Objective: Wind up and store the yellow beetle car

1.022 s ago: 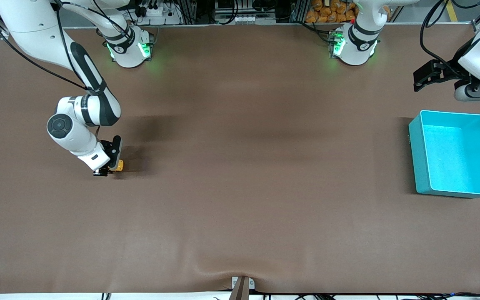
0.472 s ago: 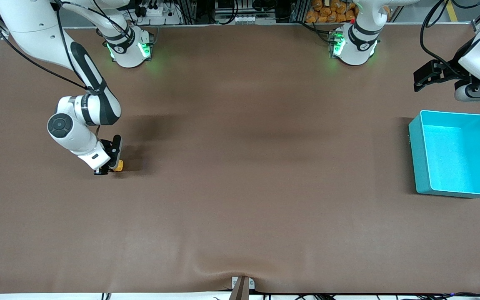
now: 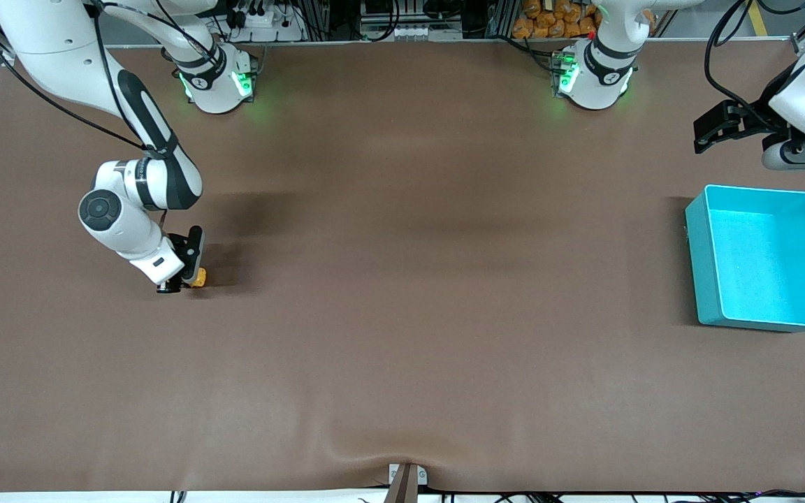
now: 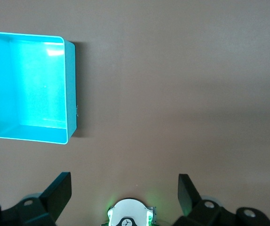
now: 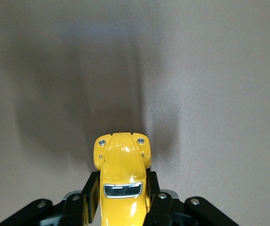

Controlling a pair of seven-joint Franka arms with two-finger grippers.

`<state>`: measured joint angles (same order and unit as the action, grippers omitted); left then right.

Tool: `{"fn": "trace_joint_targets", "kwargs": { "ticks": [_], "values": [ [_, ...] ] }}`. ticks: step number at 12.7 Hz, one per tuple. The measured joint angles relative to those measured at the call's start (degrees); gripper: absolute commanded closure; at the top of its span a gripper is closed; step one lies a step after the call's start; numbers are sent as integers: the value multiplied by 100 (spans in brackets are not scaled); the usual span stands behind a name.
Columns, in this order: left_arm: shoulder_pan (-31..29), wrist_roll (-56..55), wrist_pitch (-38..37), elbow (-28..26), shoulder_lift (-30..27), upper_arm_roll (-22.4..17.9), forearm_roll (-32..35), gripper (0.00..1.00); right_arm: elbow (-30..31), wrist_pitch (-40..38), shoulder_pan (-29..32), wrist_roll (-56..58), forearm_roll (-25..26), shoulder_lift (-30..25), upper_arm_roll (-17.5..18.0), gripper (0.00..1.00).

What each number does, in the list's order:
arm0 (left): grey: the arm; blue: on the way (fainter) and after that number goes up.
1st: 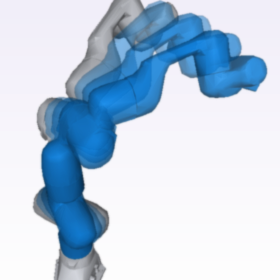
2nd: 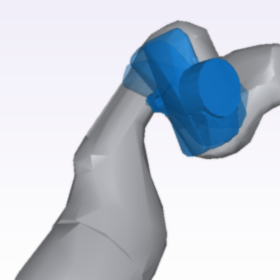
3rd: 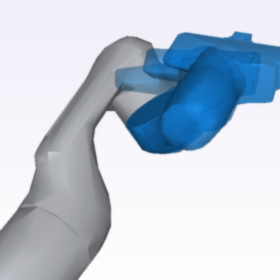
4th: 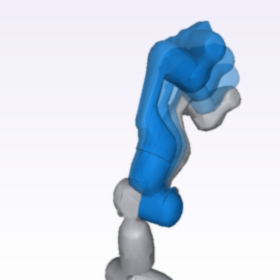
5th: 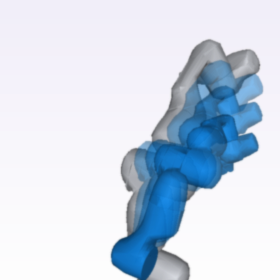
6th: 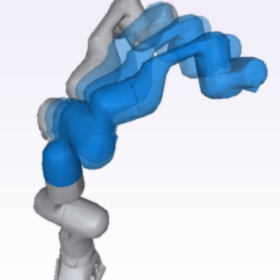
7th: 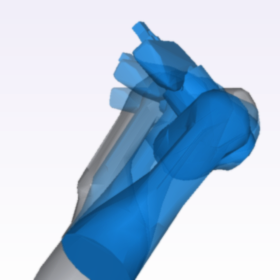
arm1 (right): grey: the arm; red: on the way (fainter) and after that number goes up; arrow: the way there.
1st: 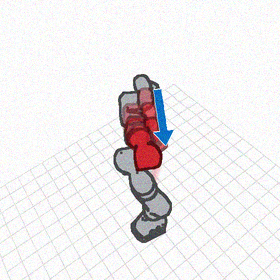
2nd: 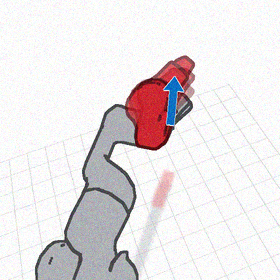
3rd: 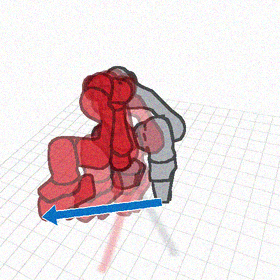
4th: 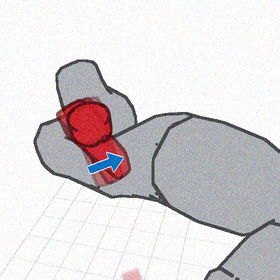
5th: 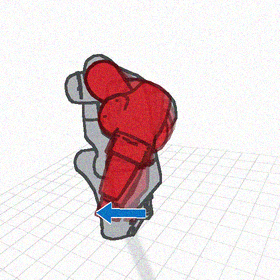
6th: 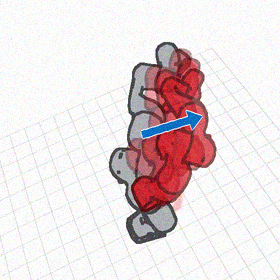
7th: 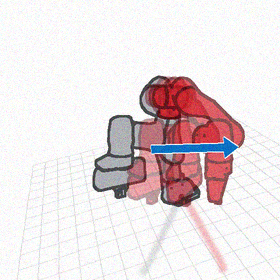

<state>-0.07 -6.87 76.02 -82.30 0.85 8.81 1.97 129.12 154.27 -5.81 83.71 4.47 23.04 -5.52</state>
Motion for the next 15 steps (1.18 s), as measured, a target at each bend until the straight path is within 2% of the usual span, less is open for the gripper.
{"fn": "trace_joint_targets", "kwargs": {
  "ticks": [15],
  "values": [
    [0, 0, 0, 0, 0, 0, 0, 0, 36, 70, 448, 403, 0, -2, -29, 65]
  ]
}}
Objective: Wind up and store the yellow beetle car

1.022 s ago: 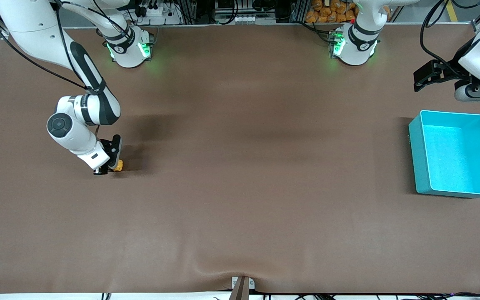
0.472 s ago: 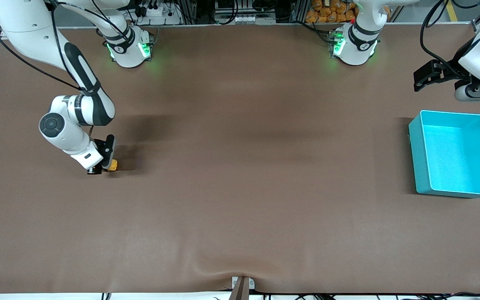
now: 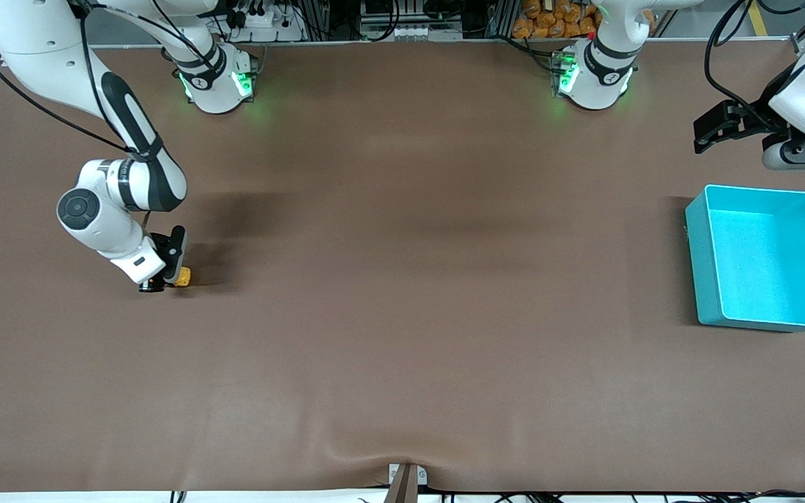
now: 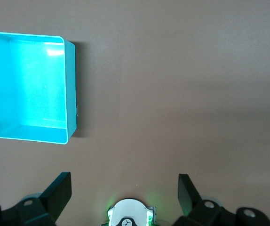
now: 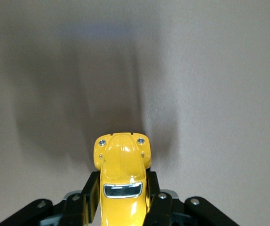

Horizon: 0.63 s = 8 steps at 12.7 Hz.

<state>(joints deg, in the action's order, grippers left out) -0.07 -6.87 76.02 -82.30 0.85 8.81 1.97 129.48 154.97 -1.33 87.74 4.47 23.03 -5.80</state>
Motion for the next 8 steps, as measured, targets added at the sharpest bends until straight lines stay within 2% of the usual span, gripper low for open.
{"fn": "trace_joint_targets", "kwargs": {
  "ticks": [8],
  "values": [
    [-2, 0, 0, -2, 0, -3, 0, 0, -30, 74, 425, 570, 0, 39, 1, 65]
  ]
}}
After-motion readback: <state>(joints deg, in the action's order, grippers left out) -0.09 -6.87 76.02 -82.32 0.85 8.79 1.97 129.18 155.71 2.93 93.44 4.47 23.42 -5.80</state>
